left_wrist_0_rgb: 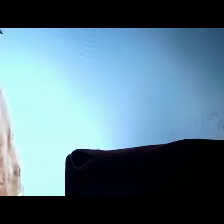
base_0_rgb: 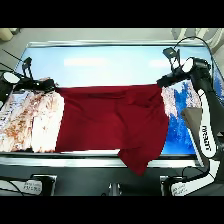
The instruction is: Fold the shirts.
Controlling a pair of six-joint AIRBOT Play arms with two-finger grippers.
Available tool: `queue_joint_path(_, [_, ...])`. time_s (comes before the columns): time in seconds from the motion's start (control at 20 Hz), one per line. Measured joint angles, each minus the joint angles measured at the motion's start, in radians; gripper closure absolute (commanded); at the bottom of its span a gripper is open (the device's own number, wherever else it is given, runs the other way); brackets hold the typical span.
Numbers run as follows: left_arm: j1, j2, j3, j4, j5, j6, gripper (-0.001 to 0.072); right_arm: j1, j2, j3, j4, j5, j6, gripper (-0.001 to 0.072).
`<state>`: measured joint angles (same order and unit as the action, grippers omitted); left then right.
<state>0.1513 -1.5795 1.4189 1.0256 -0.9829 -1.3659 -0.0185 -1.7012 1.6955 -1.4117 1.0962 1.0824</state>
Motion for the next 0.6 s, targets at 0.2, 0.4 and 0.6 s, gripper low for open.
queue_joint_path(0.2, [-0.001,-0.017,0.000,0.053,-0.135,0.024,0.0684,0.002,0.007,-0.022,-0.041,0.276,-0.059,0.0697])
queue_joint_path(0.4, [-0.001,-0.031,-0.049,0.100,-0.282,0.033,0.0683,0.002,0.009,-0.131,-0.029,0.428,-0.078,0.0698])
queue_joint_path(0.6, [-0.001,-0.037,-0.104,0.124,-0.348,0.035,0.0682,0.002,0.010,-0.220,0.014,0.461,-0.065,0.0695])
